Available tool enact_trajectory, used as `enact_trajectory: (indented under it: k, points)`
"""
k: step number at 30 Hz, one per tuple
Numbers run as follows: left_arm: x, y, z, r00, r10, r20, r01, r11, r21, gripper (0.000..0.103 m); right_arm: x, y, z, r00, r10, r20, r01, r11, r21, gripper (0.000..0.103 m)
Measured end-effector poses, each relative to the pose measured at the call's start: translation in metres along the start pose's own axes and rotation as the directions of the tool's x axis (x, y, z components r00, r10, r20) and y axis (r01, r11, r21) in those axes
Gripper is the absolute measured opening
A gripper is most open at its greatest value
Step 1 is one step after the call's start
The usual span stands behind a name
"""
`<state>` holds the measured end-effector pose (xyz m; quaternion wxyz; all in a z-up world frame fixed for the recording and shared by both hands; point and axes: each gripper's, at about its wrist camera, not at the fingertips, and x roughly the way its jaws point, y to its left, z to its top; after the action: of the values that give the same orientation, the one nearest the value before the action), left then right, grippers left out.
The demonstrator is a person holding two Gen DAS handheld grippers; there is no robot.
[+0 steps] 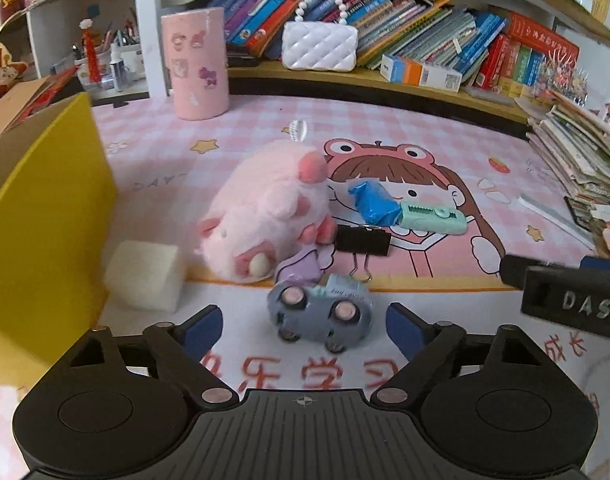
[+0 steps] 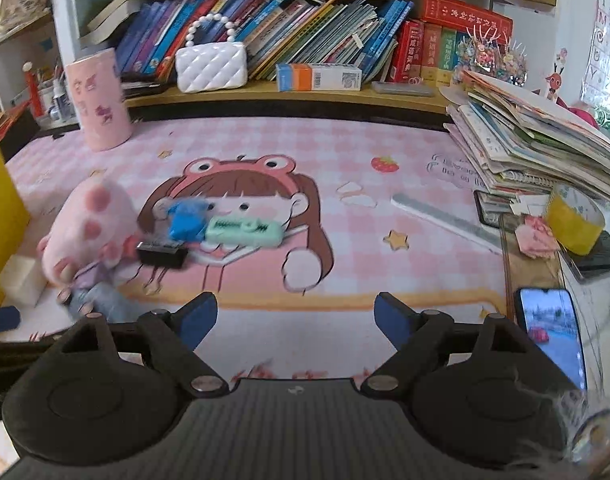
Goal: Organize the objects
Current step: 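Grasp the grey toy truck with the left gripper while the right grasps the mint-green stapler, then carry the grey truck and green stapler over the yellow box with both grippers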
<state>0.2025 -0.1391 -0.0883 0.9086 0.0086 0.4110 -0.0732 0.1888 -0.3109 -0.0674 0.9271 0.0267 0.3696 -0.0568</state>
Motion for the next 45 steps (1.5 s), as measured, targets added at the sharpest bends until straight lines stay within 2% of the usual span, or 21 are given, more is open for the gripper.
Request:
enact_trajectory:
  k: [3,6,11,22,26,28,29,30,32,37,38,39,41,43,44,45]
  points:
    - [0.013,-0.005,0.004,1.0,0.006,-0.012,-0.006,1.0,0.005,0.081,0.011,-0.004,0.009,1.0,0.013,-0.006,-0.013,1.0,-0.003,0.087]
    - [0.023,-0.006,0.006,1.0,0.01,-0.026,-0.009,1.0,0.009,0.063,0.021,-0.005,0.015,1.0,0.026,-0.011,-0.026,1.0,-0.01,0.087]
    - [0.017,-0.002,0.008,1.0,0.015,-0.021,-0.016,1.0,-0.027,0.063,0.04,-0.002,0.023,0.999,0.049,-0.024,-0.05,0.998,-0.024,0.087]
    - [-0.043,0.027,0.011,0.998,0.033,0.054,-0.025,0.991,-0.132,0.063,0.098,0.027,0.034,0.993,0.101,-0.062,-0.106,0.991,-0.079,0.085]
    - [-0.057,0.034,0.008,0.997,0.045,0.061,-0.035,0.987,-0.154,0.063,0.113,0.031,0.036,0.994,0.09,-0.058,-0.094,0.993,-0.07,0.077]
    - [-0.061,0.038,0.006,0.997,0.048,0.059,-0.037,0.985,-0.167,0.063,0.113,0.031,0.037,0.996,0.084,-0.04,-0.087,0.994,-0.072,0.065]
    - [-0.063,0.04,0.005,0.997,0.05,0.062,-0.039,0.984,-0.174,0.063,0.112,0.03,0.038,0.995,0.09,-0.03,-0.092,0.993,-0.071,0.046]
    - [-0.065,0.042,0.005,0.997,0.05,0.065,-0.037,0.983,-0.181,0.063,0.111,0.028,0.038,0.995,0.093,-0.028,-0.095,0.993,-0.069,0.031]
    - [-0.068,0.045,0.003,0.996,0.049,0.069,-0.035,0.981,-0.191,0.063,0.109,0.024,0.04,0.993,0.114,-0.038,-0.116,0.992,-0.05,0.023]
    - [-0.074,0.05,-0.002,0.996,0.043,0.076,-0.027,0.978,-0.205,0.063,0.098,0.019,0.033,0.99,0.125,-0.065,-0.13,0.989,-0.066,0.024]
    - [-0.076,0.05,-0.003,0.996,0.043,0.079,-0.026,0.979,-0.204,0.063,0.096,0.019,0.032,0.991,0.12,-0.058,-0.124,0.989,-0.078,0.028]
    - [-0.077,0.05,-0.003,0.996,0.045,0.081,-0.027,0.979,-0.203,0.063,0.094,0.021,0.03,0.994,0.105,-0.044,-0.109,0.989,-0.097,0.04]
    - [-0.081,0.052,-0.004,0.995,0.048,0.085,-0.03,0.979,-0.203,0.063,0.097,0.025,0.031,0.996,0.086,-0.017,-0.087,0.986,-0.14,0.05]
    - [-0.085,0.054,-0.006,0.995,0.048,0.084,-0.03,0.978,-0.205,0.063,0.105,0.028,0.034,0.996,0.088,-0.032,-0.092,0.982,-0.165,0.047]
    - [-0.086,0.055,-0.007,0.995,0.048,0.085,-0.029,0.978,-0.205,0.063,0.106,0.027,0.035,0.994,0.101,-0.031,-0.105,0.982,-0.156,0.039]
    - [-0.088,0.057,-0.008,0.995,0.047,0.087,-0.029,0.978,-0.206,0.063,0.107,0.026,0.036,0.991,0.125,-0.04,-0.13,0.98,-0.149,0.024]
